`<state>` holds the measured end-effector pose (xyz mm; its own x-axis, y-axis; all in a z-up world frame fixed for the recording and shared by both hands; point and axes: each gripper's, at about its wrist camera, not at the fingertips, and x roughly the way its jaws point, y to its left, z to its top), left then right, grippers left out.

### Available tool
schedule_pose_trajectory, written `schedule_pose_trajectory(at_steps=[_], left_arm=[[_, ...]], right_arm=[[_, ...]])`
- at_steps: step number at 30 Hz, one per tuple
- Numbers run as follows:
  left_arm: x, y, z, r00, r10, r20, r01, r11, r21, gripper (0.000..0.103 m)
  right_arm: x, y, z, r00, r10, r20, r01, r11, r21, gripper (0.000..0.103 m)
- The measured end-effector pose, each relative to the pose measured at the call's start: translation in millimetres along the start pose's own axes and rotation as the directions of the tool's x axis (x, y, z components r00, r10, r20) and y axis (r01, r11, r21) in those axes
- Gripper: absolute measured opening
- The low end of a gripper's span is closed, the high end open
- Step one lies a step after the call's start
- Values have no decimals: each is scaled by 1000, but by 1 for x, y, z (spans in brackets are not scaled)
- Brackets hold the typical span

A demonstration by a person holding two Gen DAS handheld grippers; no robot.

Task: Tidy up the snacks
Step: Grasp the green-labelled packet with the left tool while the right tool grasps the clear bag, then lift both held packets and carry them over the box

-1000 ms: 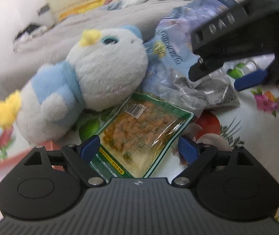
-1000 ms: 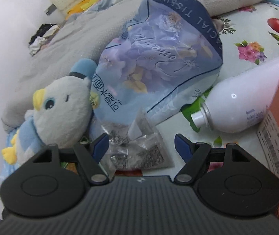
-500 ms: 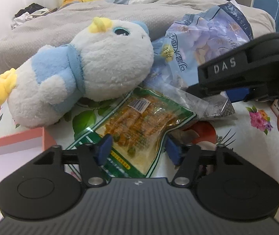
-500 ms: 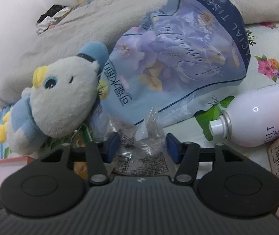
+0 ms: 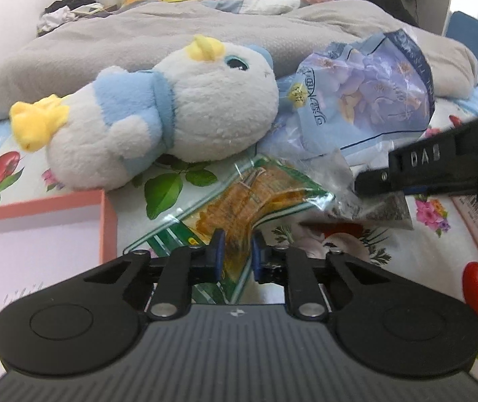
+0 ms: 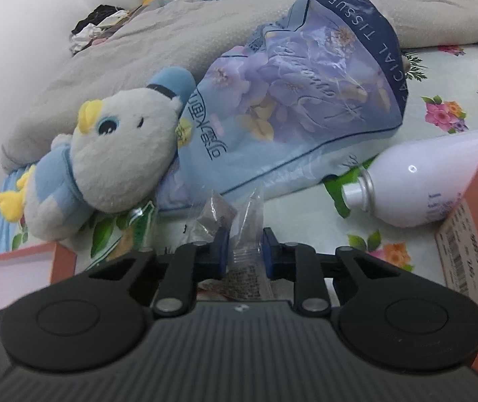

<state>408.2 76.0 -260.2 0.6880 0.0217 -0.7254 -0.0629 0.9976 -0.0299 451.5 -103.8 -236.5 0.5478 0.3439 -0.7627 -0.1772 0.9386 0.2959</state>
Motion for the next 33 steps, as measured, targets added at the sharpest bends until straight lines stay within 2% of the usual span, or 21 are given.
schedule_pose_trajectory(at_steps=[20, 33], left_arm=[[-93, -8, -31, 999, -33, -31, 29, 989, -145, 13], [-149, -20, -50, 998, -69, -13, 65, 977, -203, 13]], right_arm=[[-89, 5, -51, 1000, -11, 2, 11, 999, -50, 23], [-145, 0, -94, 999, -47, 9, 48, 994, -99, 23]])
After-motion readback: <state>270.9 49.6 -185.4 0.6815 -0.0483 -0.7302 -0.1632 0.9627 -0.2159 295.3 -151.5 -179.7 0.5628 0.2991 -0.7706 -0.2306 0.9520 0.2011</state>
